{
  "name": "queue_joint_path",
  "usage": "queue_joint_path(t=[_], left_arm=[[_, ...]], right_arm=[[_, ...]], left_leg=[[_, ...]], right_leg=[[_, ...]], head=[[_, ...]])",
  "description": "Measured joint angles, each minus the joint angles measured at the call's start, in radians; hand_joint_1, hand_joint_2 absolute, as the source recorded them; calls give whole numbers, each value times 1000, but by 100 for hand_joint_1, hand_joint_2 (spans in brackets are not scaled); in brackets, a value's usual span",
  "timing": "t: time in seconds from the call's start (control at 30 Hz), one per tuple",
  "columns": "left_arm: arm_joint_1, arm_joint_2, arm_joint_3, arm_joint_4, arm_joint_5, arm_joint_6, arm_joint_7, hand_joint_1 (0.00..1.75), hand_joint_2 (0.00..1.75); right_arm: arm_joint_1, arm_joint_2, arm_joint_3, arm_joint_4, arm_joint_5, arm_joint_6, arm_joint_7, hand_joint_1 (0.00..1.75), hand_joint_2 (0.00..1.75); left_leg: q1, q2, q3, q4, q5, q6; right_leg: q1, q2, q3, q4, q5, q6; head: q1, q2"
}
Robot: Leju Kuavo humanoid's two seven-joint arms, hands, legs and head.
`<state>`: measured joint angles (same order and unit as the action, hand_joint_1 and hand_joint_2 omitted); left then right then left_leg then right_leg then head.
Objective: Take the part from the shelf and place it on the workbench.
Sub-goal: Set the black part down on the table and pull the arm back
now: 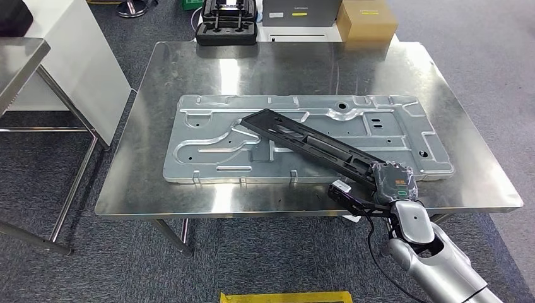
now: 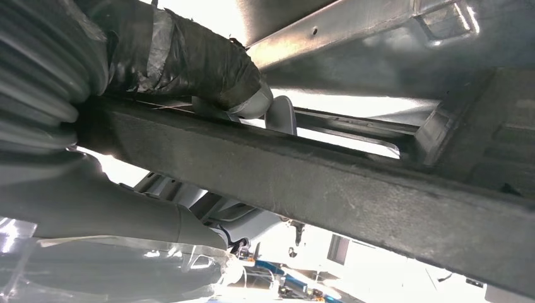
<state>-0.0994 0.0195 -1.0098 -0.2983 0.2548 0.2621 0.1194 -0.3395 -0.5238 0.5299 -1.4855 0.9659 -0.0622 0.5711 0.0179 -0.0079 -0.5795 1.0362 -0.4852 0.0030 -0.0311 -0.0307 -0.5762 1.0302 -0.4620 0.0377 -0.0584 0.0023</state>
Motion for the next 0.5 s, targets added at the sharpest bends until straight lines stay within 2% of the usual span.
queue_joint_path(t=[0.4, 0.5], left_arm=[[0, 0, 0, 0, 1, 0, 0, 0, 175], [-4, 2, 0, 1, 51, 9, 4, 0, 175]], right_arm=[[0, 0, 0, 0, 0, -1, -1, 175, 175], [-9, 6, 2, 3, 15, -41, -48, 175, 175]], left_leg=[[0, 0, 0, 0, 0, 0], [0, 0, -2, -1, 0, 0]], right_leg=[[0, 0, 0, 0, 0, 0], [0, 0, 0, 1, 0, 0]], head=[[0, 0], [0, 0]])
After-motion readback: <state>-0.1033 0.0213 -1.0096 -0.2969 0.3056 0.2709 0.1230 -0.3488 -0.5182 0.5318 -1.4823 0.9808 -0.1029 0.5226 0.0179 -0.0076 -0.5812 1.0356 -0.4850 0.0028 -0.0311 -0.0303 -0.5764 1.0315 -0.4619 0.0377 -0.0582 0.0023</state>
